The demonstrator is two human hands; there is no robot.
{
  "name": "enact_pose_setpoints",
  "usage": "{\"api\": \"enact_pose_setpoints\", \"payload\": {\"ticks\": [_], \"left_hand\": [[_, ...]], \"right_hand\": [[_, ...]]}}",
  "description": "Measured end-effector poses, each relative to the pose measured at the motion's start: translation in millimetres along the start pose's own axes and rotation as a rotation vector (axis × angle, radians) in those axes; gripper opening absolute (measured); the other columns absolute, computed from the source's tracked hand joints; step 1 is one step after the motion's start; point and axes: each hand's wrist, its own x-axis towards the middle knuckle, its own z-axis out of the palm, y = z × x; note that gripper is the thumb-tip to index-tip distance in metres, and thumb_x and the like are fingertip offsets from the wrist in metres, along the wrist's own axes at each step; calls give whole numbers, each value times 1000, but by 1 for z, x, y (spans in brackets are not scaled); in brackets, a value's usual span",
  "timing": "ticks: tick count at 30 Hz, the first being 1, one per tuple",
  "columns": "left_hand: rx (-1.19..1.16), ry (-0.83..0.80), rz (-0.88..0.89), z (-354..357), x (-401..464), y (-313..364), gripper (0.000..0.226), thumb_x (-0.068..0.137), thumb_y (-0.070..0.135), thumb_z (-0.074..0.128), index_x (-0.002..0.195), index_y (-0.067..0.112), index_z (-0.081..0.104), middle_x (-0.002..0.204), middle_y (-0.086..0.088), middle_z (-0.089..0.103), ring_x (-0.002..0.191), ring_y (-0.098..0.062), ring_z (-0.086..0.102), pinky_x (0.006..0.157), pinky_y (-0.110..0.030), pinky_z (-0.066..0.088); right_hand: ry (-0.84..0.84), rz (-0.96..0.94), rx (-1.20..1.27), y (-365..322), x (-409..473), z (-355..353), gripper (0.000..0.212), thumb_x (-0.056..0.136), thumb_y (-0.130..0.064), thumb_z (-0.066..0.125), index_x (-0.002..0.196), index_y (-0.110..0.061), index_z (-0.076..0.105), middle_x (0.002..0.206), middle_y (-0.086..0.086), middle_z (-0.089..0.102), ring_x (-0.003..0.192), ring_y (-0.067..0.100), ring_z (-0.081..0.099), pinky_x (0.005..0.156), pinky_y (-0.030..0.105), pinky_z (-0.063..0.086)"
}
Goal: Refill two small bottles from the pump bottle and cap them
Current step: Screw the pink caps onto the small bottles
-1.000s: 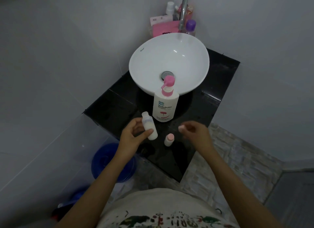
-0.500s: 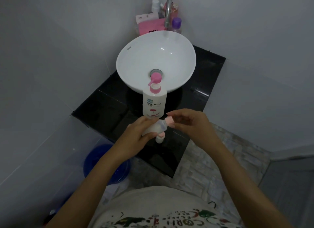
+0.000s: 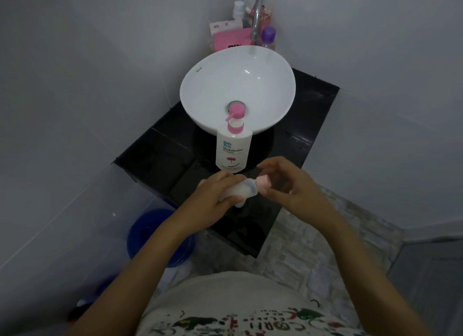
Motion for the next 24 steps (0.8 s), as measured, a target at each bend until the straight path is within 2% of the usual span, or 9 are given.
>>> {"api": "enact_pose_setpoints", "payload": {"ticks": [4, 6, 8, 11, 13, 15, 17, 21, 24], "left_hand": [[15, -15, -3, 2, -1, 5, 47, 87, 43, 47, 133, 29, 46, 117, 9, 49, 108, -13, 50, 97, -47, 45], [6, -7, -4, 2, -2, 6, 48, 87, 44, 47, 132, 28, 47, 117, 8, 50, 108, -12, 50, 98, -48, 44], [-6, 5, -5, 0, -3, 6, 51, 85, 49, 45, 132, 28, 47, 118, 7, 52, 111, -12, 50, 100, -48, 42], [-29, 14, -15, -1, -5, 4, 52, 85, 49, 45, 133, 28, 48, 118, 8, 52, 113, -11, 49, 102, -48, 42], [-25, 14, -22, -1, -6, 4, 48, 87, 44, 48, 132, 29, 48, 118, 9, 51, 113, -10, 49, 102, -48, 42], [-27, 11, -26, -1, -6, 5, 48, 87, 42, 48, 133, 29, 48, 117, 8, 51, 113, -11, 49, 101, -48, 43], [-30, 12, -28, -1, -6, 6, 49, 86, 44, 47, 133, 28, 47, 117, 8, 51, 112, -12, 49, 101, -48, 42], [-42, 23, -23, -1, -6, 5, 54, 83, 52, 44, 133, 30, 47, 119, 11, 50, 115, -13, 49, 102, -49, 42], [-39, 20, -30, -2, -5, 2, 54, 83, 54, 44, 133, 33, 46, 122, 13, 48, 118, -14, 48, 101, -49, 43]], "right_hand": [[148, 63, -16, 0, 0, 11, 4, 86, -25, 65, 89, -22, 67, 79, -3, 68, 68, 6, 63, 63, 14, 51], [173, 78, -24, 0, -1, 12, 16, 85, -40, 61, 91, -26, 65, 75, -4, 67, 62, 6, 61, 57, 14, 49], [126, 49, -47, -2, -3, 6, 29, 81, -52, 57, 103, -33, 59, 85, -6, 66, 71, 7, 62, 63, 16, 52], [27, -6, -46, 0, -4, -1, 18, 85, -29, 65, 102, -31, 60, 90, -6, 66, 75, 8, 64, 68, 15, 53], [50, 45, -42, -1, -3, 1, 4, 86, -29, 63, 90, -28, 64, 77, -2, 68, 60, 8, 63, 59, 15, 52], [97, 91, -52, -3, -3, 4, 23, 84, -47, 55, 82, -26, 64, 66, -1, 65, 49, 6, 58, 52, 17, 49], [83, 82, -19, -3, -4, 2, 30, 80, -55, 51, 88, -29, 63, 73, -4, 66, 56, 6, 60, 57, 21, 51], [8, -18, -21, 0, -6, -4, 23, 84, -17, 68, 104, -24, 62, 93, -2, 67, 77, 11, 65, 72, 22, 55], [70, 55, -56, -2, -5, 3, 7, 85, -29, 65, 91, -25, 64, 77, 0, 67, 60, 10, 62, 60, 22, 53]]}}
